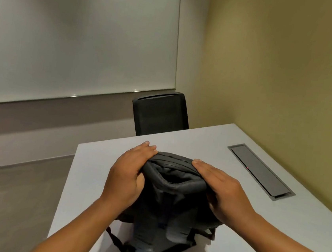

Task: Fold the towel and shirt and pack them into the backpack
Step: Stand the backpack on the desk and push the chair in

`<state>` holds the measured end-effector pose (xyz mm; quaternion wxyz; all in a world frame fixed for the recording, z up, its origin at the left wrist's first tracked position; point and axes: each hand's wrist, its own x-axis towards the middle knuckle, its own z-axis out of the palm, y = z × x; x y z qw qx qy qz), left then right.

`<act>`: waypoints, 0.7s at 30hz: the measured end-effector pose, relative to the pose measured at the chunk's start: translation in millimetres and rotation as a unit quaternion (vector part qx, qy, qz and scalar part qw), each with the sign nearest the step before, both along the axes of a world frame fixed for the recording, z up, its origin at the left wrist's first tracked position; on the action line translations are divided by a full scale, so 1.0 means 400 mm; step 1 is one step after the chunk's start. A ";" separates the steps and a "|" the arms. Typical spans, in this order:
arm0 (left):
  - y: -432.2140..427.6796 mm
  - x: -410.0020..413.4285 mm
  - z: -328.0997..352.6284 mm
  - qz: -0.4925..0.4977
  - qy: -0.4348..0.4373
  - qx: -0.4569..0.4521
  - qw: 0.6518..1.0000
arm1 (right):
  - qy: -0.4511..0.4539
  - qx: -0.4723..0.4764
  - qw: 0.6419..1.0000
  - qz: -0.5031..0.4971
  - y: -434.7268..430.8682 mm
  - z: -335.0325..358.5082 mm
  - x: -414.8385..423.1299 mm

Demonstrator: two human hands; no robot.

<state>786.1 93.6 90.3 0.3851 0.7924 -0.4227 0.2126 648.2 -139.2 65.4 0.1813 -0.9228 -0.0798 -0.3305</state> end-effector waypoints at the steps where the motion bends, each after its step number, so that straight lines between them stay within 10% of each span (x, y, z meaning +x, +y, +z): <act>1: -0.008 0.007 0.004 -0.004 0.000 0.001 1.000 | -0.001 -0.001 1.000 -0.005 -0.007 0.004 0.003; 21: -0.211 0.140 0.055 -0.194 -0.017 -0.016 0.981 | -0.052 -0.042 0.991 -0.120 -0.107 0.099 -0.003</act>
